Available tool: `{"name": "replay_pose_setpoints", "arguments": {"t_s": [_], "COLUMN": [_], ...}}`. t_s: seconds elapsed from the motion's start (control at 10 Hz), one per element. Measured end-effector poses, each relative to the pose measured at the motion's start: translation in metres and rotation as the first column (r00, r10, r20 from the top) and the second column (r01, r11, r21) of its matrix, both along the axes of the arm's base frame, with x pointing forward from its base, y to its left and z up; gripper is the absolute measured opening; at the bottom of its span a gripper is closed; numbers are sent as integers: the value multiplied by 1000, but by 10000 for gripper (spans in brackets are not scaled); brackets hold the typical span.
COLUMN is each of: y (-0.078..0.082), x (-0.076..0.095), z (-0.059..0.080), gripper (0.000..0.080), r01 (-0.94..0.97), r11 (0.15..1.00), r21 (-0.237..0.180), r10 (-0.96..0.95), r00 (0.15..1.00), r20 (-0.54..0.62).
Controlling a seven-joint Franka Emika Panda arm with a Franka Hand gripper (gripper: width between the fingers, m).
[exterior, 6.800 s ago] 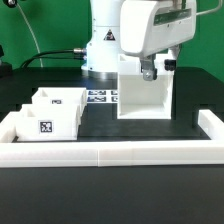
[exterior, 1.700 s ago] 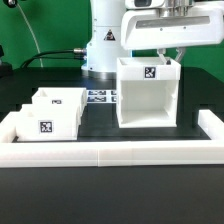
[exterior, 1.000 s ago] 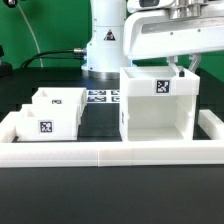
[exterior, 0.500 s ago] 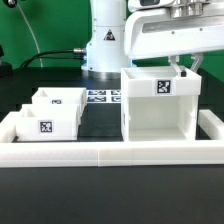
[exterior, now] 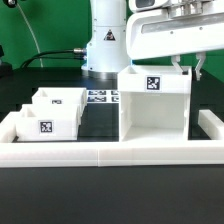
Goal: Assemble drawer
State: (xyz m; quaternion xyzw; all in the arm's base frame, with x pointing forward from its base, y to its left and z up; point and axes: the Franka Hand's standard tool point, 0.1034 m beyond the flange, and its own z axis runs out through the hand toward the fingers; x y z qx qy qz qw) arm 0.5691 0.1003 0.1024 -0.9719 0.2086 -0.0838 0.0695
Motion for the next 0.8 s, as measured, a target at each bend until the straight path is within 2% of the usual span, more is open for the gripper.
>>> {"name": "replay_pose_setpoints", "arguments": {"t_s": [0.2,0.5,0.8], "y": [-7,-3,1], "x": [7,10,13], "z": [1,5,8], "gripper": [44,44,44], "r01": [138,249,408], "r11": [990,966,905], "r21": [30,67,120], "r10": [-138,-249,-406], "r00": [990,968,913], "r20": [-9,-15,-38]}}
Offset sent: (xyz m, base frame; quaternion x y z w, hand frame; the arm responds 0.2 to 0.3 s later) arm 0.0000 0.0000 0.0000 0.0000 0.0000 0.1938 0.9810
